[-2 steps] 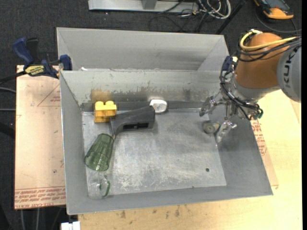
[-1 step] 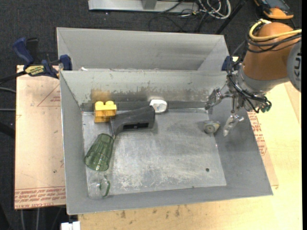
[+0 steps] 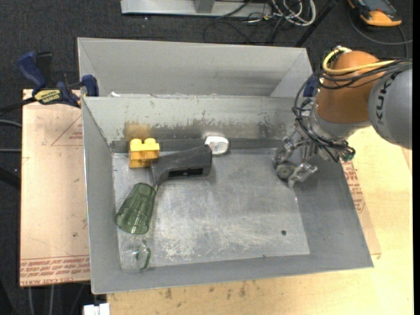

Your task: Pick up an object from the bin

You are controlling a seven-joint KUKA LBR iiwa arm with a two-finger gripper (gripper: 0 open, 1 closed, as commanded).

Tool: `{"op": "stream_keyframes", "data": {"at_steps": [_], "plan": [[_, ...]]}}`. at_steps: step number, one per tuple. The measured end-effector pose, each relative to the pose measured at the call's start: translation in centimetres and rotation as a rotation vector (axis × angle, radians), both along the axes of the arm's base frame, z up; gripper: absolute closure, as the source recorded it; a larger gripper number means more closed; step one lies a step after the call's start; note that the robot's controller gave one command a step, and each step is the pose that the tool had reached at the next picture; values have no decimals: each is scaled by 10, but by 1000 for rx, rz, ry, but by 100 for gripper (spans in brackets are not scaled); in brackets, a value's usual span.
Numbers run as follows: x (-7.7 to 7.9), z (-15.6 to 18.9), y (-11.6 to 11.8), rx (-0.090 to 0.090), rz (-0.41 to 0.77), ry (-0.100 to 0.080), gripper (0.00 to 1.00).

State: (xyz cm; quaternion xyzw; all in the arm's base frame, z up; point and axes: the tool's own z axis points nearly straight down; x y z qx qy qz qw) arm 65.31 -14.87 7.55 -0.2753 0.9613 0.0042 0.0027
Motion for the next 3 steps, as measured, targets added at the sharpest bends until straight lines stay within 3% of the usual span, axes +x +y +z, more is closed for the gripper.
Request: {"op": "stream_keyframes", "data": {"at_steps": [1,2,3], "plan": [[0,0,0,0,0,0,100],[3,-1,7,12,21,-11,0],[1,-3,3,11,142,20,100]]}}
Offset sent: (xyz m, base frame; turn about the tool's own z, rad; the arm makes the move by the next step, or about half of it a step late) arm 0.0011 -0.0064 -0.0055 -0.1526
